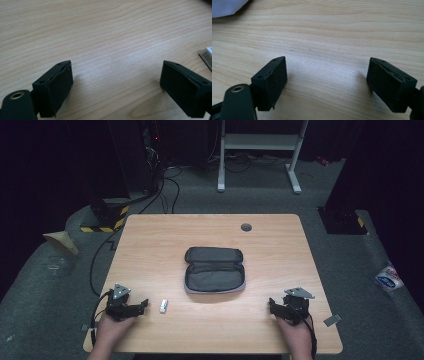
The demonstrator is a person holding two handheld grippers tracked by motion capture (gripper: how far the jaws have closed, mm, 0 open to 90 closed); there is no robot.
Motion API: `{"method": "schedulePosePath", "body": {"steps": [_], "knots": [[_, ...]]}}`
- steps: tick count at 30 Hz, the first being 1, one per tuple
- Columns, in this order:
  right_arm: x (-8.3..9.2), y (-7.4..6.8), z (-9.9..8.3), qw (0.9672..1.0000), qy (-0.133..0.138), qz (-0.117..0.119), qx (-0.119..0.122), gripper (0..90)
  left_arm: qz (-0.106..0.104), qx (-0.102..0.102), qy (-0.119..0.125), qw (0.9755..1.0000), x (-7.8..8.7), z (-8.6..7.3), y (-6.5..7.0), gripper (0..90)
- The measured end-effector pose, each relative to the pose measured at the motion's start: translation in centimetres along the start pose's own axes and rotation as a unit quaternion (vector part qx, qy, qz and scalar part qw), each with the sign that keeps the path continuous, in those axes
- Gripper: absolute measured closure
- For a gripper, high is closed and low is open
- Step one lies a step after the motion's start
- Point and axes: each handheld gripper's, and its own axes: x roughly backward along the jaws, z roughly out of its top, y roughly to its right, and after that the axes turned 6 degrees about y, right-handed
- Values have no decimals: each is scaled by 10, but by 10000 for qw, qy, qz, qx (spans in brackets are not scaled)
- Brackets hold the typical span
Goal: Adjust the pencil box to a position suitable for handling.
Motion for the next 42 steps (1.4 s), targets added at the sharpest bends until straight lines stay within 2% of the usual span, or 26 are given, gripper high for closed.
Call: {"method": "schedulePosePath", "body": {"steps": [5, 10, 19, 32, 36, 41, 42], "knots": [[0, 0, 0, 10000, 2, -13, -19, 174, -211, 86, -37, 9997, 5, 0, 1, 114], [0, 0, 0, 10000, 13, -38, -22, 181, -234, -74, 34, 9997, 11, 3, 10, 117], [0, -1, 0, 10000, 20, -40, -16, 189, -422, -201, 130, 9988, 16, 8, 29, 129], [0, -1, 0, 10000, 26, -34, -14, 195, -858, -468, 92, 9952, 12, 10, 60, 154], [0, 0, 0, 10000, 35, -13, -2, 200, -858, -506, 111, 9950, 9, 10, 70, 176], [0, 0, 0, 10000, 35, -22, -16, 202, -863, -662, 107, 9940, 4, 11, 80, 261], [0, 0, 0, 10000, 34, -25, -15, 202, -857, -640, 130, 9942, 3, 11, 81, 276]]}}
